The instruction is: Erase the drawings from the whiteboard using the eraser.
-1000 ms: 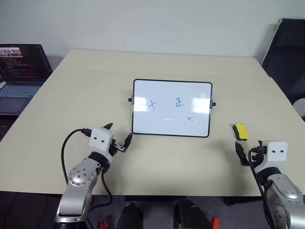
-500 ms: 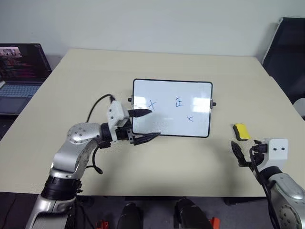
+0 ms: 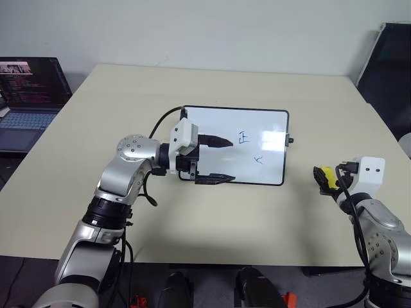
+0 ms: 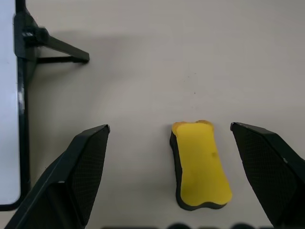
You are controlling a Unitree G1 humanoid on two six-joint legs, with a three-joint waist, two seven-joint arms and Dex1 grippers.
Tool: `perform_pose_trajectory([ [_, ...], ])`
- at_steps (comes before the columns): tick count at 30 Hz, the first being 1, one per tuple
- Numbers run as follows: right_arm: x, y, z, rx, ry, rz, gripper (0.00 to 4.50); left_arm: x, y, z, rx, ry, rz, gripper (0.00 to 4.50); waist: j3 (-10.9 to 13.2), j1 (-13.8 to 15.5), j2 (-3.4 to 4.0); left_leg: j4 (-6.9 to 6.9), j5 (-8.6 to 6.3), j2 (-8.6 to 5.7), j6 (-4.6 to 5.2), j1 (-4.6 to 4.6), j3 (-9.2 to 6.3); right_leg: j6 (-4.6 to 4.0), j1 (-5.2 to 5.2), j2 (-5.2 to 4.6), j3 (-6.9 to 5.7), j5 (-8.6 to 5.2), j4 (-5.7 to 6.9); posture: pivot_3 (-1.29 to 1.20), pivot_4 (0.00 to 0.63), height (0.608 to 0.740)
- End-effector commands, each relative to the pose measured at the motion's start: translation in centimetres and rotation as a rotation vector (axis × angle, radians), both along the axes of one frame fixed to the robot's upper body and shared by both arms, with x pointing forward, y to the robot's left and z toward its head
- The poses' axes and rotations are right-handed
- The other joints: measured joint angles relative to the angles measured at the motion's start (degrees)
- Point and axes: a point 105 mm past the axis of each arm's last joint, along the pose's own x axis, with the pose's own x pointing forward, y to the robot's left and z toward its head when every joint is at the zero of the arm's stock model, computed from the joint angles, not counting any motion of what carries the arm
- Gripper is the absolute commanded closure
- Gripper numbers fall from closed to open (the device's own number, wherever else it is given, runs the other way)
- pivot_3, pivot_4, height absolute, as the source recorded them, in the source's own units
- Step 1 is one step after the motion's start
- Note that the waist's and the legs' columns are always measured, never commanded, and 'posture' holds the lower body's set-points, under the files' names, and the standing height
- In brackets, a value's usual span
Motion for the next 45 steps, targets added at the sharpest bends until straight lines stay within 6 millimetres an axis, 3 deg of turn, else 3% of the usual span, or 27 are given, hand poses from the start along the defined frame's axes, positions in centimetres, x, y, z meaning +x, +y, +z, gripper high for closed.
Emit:
perform_pose_trajectory([
  [1, 0.9, -0.5, 0.4, -0.032, -0.019, -0.012, 0.04, 0.0, -0.2, 0.5, 0.014, -0.053, -0.023, 0.0, 0.0, -0.1, 0.05, 0.0, 0.0, 0.0, 0.0, 0.0, 0.0, 0.0, 0.0, 0.0, 0.01, 0.0, 0.01, 0.0, 0.15, 0.74],
  [19, 2.9, -2.4, -1.5, -0.029, 0.023, -0.058, 0.04, -0.4, 0.9, 0.2, 0.032, -0.05, -0.008, 0.0, 0.1, -0.1, 0.2, 0.02, 0.01, 0.0, 0.01, 0.0, -0.02, 0.07, 0.01, 0.0, -0.01, 0.04, 0.06, 0.0, 0.15, 0.74],
  [22, 3.0, -2.8, -1.6, -0.03, 0.023, -0.077, 0.95, -0.5, 1.0, 0.0, 0.036, -0.05, -0.004, 0.0, 0.1, -0.1, 0.2, 0.02, 0.01, 0.0, 0.01, 0.0, -0.02, 0.08, 0.01, 0.01, 0.0, 0.04, 0.06, 0.0, 0.15, 0.74],
  [28, 3.3, -2.2, -1.9, -0.015, 0.026, -0.058, 3.24, -0.7, 1.6, -0.7, 0.048, -0.031, 0.016, 0.0, 0.1, -0.1, 0.21, 0.02, 0.01, 0.0, 0.01, 0.0, -0.01, 0.08, 0.01, 0.01, -0.01, 0.05, 0.06, 0.0, 0.15, 0.74],
  [29, 3.4, -2.1, -1.9, -0.015, 0.026, -0.056, 3.38, -0.7, 1.6, -0.9, 0.047, -0.023, 0.02, 0.0, 0.1, -0.1, 0.21, 0.02, 0.01, 0.0, 0.01, 0.0, -0.02, 0.08, 0.01, 0.0, -0.01, 0.05, 0.06, 0.0, 0.15, 0.74],
  [38, 2.3, -1.2, -0.9, -0.08, -0.005, 0.015, 3.39, -0.9, 2.7, -2.8, 0.053, 0.052, 0.096, 0.0, 0.1, -0.1, 0.24, 0.02, 0.01, 0.0, 0.01, 0.01, -0.03, 0.07, 0.01, 0.01, -0.02, 0.04, 0.07, 0.0, 0.15, 0.74],
  [45, -1.2, 3.4, 0.4, -0.16, -0.073, 0.214, 3.39, -2.4, 4.9, -4.1, 0.035, 0.143, 0.243, 0.0, 0.2, -0.2, 0.29, -0.03, 0.0, 0.04, 0.01, 0.02, -0.05, 0.05, -0.01, 0.01, -0.05, -0.03, 0.09, 0.0, 0.15, 0.74],
])
